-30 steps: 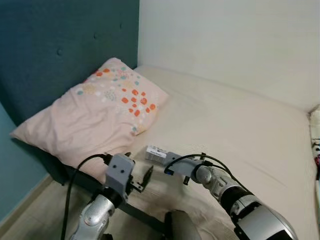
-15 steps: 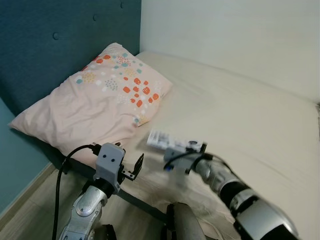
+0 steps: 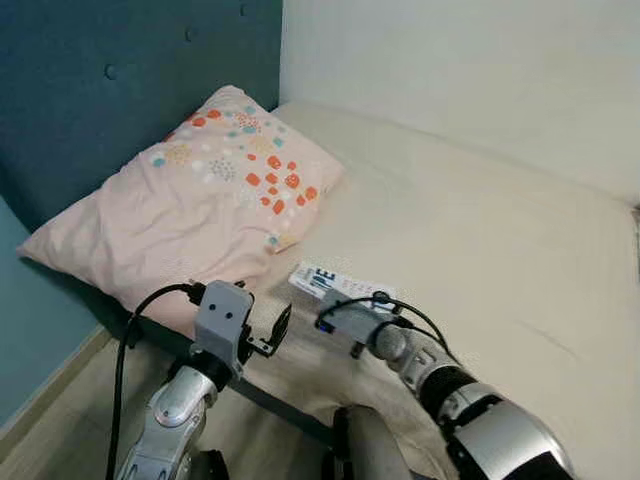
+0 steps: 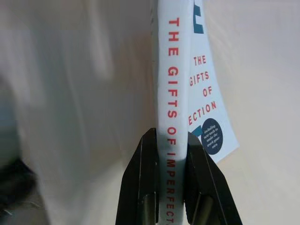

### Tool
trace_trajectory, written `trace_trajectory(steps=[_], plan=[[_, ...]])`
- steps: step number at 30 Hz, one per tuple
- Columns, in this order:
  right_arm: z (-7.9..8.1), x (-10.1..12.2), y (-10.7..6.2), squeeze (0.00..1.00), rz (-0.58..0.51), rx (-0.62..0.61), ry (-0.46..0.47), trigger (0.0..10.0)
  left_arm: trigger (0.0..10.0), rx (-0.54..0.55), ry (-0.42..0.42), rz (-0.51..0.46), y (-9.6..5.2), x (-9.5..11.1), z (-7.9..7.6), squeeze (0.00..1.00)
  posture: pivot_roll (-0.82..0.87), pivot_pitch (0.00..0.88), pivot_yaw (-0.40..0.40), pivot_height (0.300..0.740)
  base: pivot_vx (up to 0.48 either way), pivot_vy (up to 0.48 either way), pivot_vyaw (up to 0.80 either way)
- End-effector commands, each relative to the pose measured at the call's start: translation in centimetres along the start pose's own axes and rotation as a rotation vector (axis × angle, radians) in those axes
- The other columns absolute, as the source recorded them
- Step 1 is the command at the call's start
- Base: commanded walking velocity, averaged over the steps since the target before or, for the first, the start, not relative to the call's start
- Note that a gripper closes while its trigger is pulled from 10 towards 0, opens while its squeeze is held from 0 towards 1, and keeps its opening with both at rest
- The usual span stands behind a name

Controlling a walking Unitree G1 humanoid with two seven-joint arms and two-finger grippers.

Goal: Clean up the room

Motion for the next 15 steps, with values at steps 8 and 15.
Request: trace_trajectory(steps=[8,15], plan=[[1.9,1.4,0.1,0.0,-0.011,0.086,0.002,10.0,10.0,-0.021,0.005,0.021,-0.3,-0.5,-0.5,0.0,0.05,0.267,-0.128,0.601,0.0,0.0,0.0],[1.9,-0.8,0.0,0.0,0.077,0.108,-0.142,10.0,10.0,-0.02,-0.005,0.026,-0.4,-0.6,-0.7,0.0,0.04,0.272,-0.133,0.601,0.0,0.0,0.0]])
Point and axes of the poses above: a point about 5 cm out from each wrist's last joint towards the gripper, its own y axis pointing out of the wrist towards the gripper, its own x axis along the axis of the wrist's last joint, z = x × y, the point moved 6 cm from there along y, pointing out of the wrist towards the gripper, and after that the axes turned 9 degrees about y, right-handed, at the moved point
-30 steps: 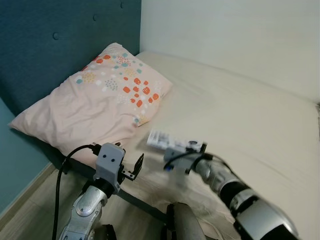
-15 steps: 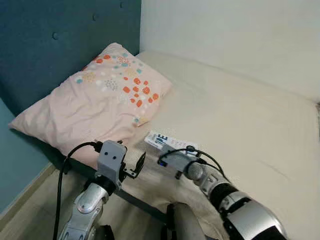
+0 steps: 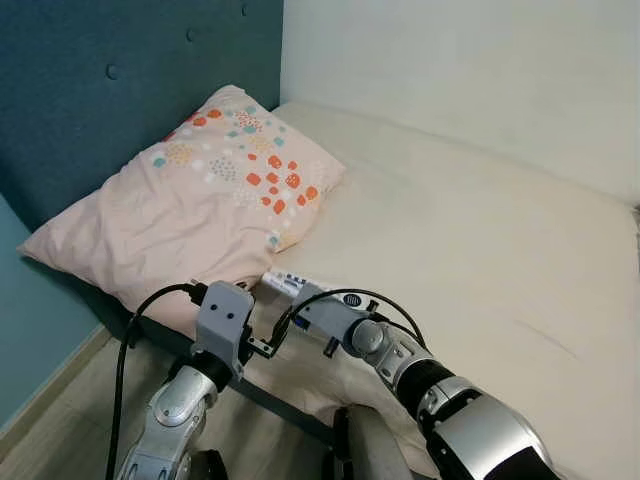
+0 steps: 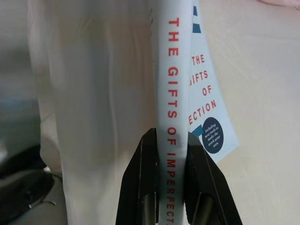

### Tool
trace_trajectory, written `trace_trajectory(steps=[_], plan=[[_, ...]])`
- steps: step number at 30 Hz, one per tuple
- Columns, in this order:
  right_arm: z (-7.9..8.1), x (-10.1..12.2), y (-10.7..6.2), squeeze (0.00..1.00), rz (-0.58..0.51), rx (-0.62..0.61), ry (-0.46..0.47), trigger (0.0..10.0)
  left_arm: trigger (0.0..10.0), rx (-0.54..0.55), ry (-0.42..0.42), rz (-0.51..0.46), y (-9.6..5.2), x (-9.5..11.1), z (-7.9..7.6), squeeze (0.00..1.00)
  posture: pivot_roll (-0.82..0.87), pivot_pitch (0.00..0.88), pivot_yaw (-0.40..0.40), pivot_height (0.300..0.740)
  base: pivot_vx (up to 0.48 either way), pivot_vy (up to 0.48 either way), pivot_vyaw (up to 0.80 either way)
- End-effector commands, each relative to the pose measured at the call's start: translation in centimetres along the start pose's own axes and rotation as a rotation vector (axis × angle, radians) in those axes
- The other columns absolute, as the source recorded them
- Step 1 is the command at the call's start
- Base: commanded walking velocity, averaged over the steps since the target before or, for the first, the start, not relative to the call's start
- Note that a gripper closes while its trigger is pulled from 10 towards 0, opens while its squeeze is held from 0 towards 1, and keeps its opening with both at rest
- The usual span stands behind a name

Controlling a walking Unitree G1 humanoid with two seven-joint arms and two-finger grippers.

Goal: Clean up the room

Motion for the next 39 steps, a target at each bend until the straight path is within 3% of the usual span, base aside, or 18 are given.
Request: trace_trajectory(steps=[1,5,11,27,39], plan=[[0.2,-2.1,-0.1,0.0,0.071,0.005,-0.018,10.0,10.0,-0.02,-0.007,0.023,-0.3,-0.5,-0.7,0.0,0.04,0.272,-0.133,0.601,0.0,0.0,0.0],[-0.6,-2.5,-0.2,0.0,0.079,-0.035,0.02,10.0,10.0,-0.02,-0.01,0.021,-0.3,-0.5,-0.8,0.0,0.04,0.276,-0.128,0.582,0.0,0.0,0.0],[-0.8,-2.8,-0.3,0.0,0.088,-0.042,0.002,10.0,10.0,-0.027,-0.006,0.021,-0.2,-0.5,-0.9,0.0,0.04,0.279,-0.125,0.552,0.0,0.0,0.0],[-0.9,-2.7,-0.3,0.0,0.09,-0.03,-0.058,10.0,10.0,-0.054,-0.01,0.017,-0.4,-0.4,-1.4,0.0,0.04,0.292,-0.132,0.552,0.0,0.0,0.0],[-1.4,-2.5,-0.3,0.0,0.085,-0.039,-0.052,10.0,10.0,-0.054,-0.011,0.022,-0.6,-0.5,-1.2,0.0,0.04,0.296,-0.13,0.552,0.0,0.0,0.0]])
Point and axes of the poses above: a point about 5 cm out from each wrist's last joint towards the gripper, its own y axis pointing out of the wrist towards the gripper, its own x axis along the axis of the wrist's last joint, z = x × y, the point moved 6 cm from there along y, pointing out of the wrist towards the gripper, and after that the axes turned 9 degrees about y, right-handed, at the moved point
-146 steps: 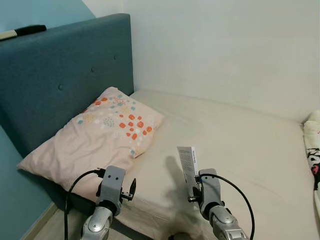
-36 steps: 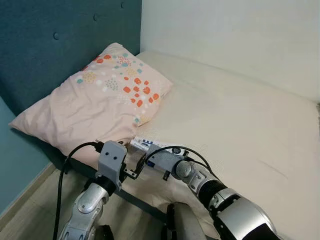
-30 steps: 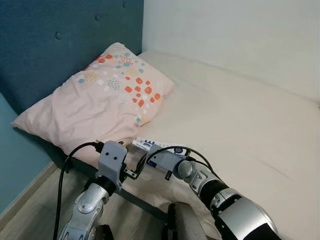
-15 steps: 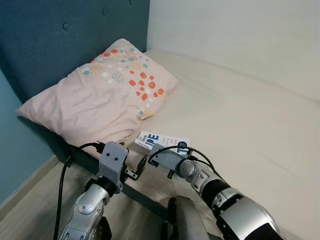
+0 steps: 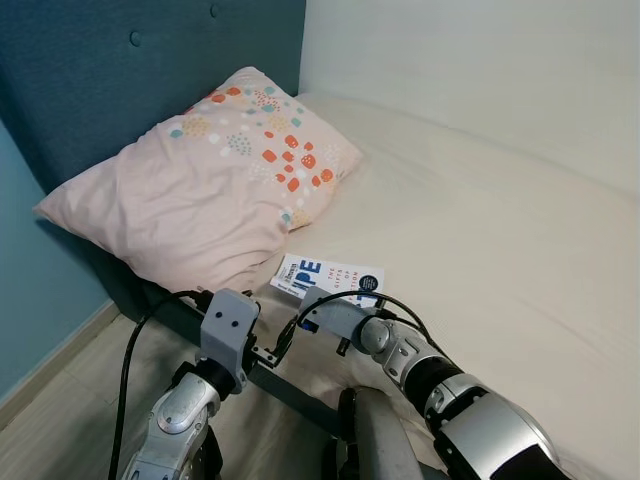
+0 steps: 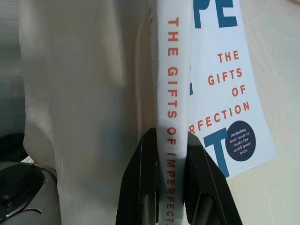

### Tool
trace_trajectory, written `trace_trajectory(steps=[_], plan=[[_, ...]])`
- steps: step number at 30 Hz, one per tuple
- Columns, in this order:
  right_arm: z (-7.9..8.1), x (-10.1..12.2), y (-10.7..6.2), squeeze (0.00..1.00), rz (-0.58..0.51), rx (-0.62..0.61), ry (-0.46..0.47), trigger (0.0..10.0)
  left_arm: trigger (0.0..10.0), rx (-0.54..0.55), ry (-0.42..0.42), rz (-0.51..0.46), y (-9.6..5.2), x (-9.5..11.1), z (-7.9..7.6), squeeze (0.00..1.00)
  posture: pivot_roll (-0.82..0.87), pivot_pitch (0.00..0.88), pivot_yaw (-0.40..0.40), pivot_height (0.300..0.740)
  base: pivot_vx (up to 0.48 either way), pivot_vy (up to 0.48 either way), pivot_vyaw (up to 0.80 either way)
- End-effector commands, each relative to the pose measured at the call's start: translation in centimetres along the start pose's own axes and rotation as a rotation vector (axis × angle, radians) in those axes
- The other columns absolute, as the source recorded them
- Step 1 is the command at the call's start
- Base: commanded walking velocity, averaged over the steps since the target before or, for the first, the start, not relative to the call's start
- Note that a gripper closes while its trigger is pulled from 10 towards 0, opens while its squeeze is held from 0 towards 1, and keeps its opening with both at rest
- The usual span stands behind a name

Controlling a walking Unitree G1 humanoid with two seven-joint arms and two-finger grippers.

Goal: Clean up the room

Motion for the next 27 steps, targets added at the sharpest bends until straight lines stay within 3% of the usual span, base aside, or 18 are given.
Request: trace_trajectory(steps=[1,22,27], plan=[[0.4,-1.5,0.0,0.0,0.051,0.025,-0.004,10.0,10.0,-0.018,0.004,0.005,-0.2,0.0,-0.3,0.0,0.04,0.296,-0.132,0.552,0.0,0.0,0.0],[-0.5,-0.7,-0.1,0.0,0.041,-0.004,-0.039,10.0,10.0,-0.029,0.001,0.004,-0.3,0.0,-0.6,0.0,0.05,0.298,-0.133,0.552,0.0,0.0,0.0],[-2.1,-0.5,-0.2,0.0,0.048,-0.074,-0.009,10.0,10.0,-0.035,0.001,0.003,-0.3,0.1,-0.7,0.0,0.05,0.297,-0.131,0.552,0.0,0.0,0.0]])
Point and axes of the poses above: a point about 5 cm out from each wrist's last joint towards the gripper, its own y axis pointing out of the wrist towards the gripper, its own x axis along the axis of the wrist's last joint, z = x × y, the point moved 6 cm from there along y, pointing out of the wrist towards the gripper, and after that the axes turned 9 degrees about y, right-handed, at the moved point
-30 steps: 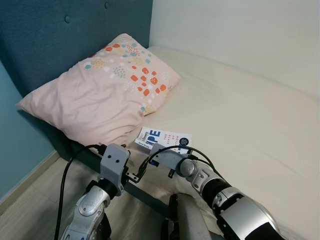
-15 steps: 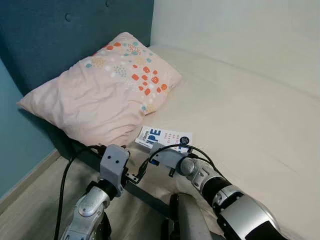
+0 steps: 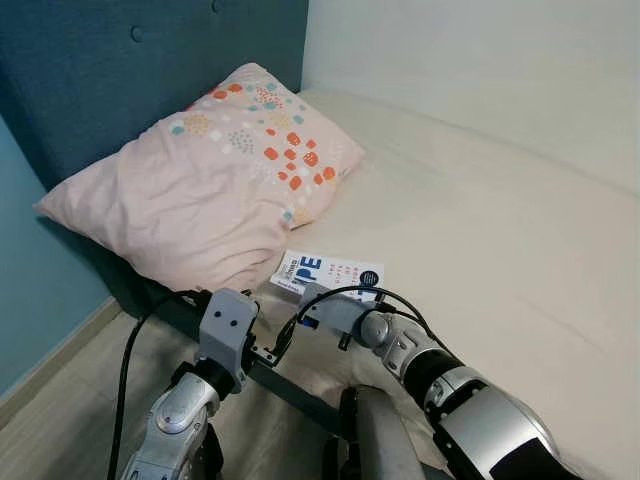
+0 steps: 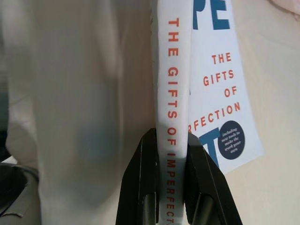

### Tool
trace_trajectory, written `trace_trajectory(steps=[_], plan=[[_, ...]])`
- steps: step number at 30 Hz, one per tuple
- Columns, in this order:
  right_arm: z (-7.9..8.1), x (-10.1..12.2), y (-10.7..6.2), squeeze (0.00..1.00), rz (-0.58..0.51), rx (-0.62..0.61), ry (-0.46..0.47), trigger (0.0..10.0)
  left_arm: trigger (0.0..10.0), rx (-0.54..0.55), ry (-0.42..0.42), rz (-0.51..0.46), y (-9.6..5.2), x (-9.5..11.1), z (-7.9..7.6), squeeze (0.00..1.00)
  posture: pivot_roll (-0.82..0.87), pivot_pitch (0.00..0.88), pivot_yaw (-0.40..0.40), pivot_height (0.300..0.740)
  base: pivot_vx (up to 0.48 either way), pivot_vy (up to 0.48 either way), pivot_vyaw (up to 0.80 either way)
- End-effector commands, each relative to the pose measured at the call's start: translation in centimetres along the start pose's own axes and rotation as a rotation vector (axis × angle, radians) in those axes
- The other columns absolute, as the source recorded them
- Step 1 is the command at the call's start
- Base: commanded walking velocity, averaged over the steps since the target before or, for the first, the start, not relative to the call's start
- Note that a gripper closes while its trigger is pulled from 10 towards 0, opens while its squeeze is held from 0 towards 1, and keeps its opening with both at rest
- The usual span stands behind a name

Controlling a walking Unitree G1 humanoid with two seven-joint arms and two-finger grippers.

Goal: Clean up the room

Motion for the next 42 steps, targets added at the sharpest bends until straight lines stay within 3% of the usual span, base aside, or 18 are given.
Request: trace_trajectory(steps=[1,7,18,19,20,23,24,25,26,30,39,40,41,42], plan=[[-0.8,-1.2,-0.1,0.0,0.046,-0.031,0.038,10.0,10.0,-0.031,0.0,0.007,-0.2,0.0,-0.6,0.0,0.05,0.297,-0.131,0.552,0.0,0.0,0.0],[-1.7,-1.1,-0.1,0.0,0.054,-0.072,0.08,10.0,10.0,-0.033,0.002,0.009,-0.3,-0.1,-0.7,0.0,0.05,0.298,-0.133,0.552,0.0,0.0,0.0],[-0.6,-0.7,0.0,0.02,0.053,-0.046,0.086,10.0,10.0,-0.032,0.006,0.008,-0.3,0.0,-0.6,0.0,0.05,0.296,-0.134,0.552,0.0,0.0,0.0],[-0.6,-0.7,0.0,0.26,0.052,-0.048,0.091,10.0,10.0,-0.032,0.006,0.008,-0.3,0.0,-0.6,0.0,0.05,0.296,-0.135,0.552,0.0,0.0,0.0],[-0.7,-0.6,0.0,0.81,0.052,-0.052,0.095,10.0,10.0,-0.032,0.006,0.008,-0.3,0.0,-0.6,0.0,0.05,0.297,-0.135,0.552,0.0,0.0,0.0],[-1.0,-0.5,0.0,0.82,0.05,-0.073,0.086,10.0,10.0,-0.031,0.007,0.008,-0.3,0.0,-0.6,0.0,0.05,0.298,-0.136,0.552,0.0,0.0,0.0],[-1.0,-0.5,0.0,0.82,0.05,-0.073,0.086,10.0,10.0,-0.031,0.007,0.008,-0.3,0.0,-0.6,0.0,0.05,0.298,-0.136,0.552,0.0,0.0,0.0],[-1.2,-0.5,-0.1,0.49,0.049,-0.086,0.074,10.0,10.0,-0.031,0.006,0.008,-0.3,0.0,-0.6,0.0,0.05,0.296,-0.136,0.552,0.0,0.0,0.0],[-1.5,-0.5,-0.1,0.0,0.051,-0.099,0.064,10.0,10.0,-0.031,0.006,0.009,-0.3,0.0,-0.6,0.0,0.05,0.296,-0.136,0.552,0.0,0.0,0.0],[-1.8,-0.5,-0.1,0.0,0.05,-0.116,0.06,10.0,10.0,-0.031,0.007,0.01,-0.3,-0.1,-0.5,0.0,0.05,0.293,-0.136,0.552,0.0,0.0,0.0],[-1.6,0.6,-0.1,0.0,0.025,-0.107,0.165,10.0,10.0,-0.029,0.012,0.01,-0.3,-0.1,-0.3,0.0,0.06,0.289,-0.134,0.552,0.0,0.0,0.0],[-1.5,0.8,0.0,0.49,0.019,-0.101,0.179,10.0,10.0,-0.029,0.013,0.01,-0.3,-0.1,-0.3,0.0,0.06,0.289,-0.134,0.552,0.0,0.0,0.0],[-1.5,0.8,0.0,0.49,0.019,-0.101,0.179,10.0,10.0,-0.029,0.013,0.01,-0.3,-0.1,-0.3,0.0,0.06,0.289,-0.134,0.552,0.0,0.0,0.0],[-1.3,1.0,0.0,0.65,0.015,-0.095,0.194,10.0,10.0,-0.028,0.014,0.01,-0.3,-0.1,-0.2,0.0,0.06,0.289,-0.134,0.552,0.0,0.0,0.0]])
Point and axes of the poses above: a point about 5 cm out from each wrist's last joint towards the gripper, its own y axis pointing out of the wrist towards the gripper, its own x axis along the axis of the wrist's last joint, z = x × y, the point moved 6 cm from there along y, pointing out of the wrist towards the gripper, and after that the axes turned 9 degrees about y, right-handed, at the moved point
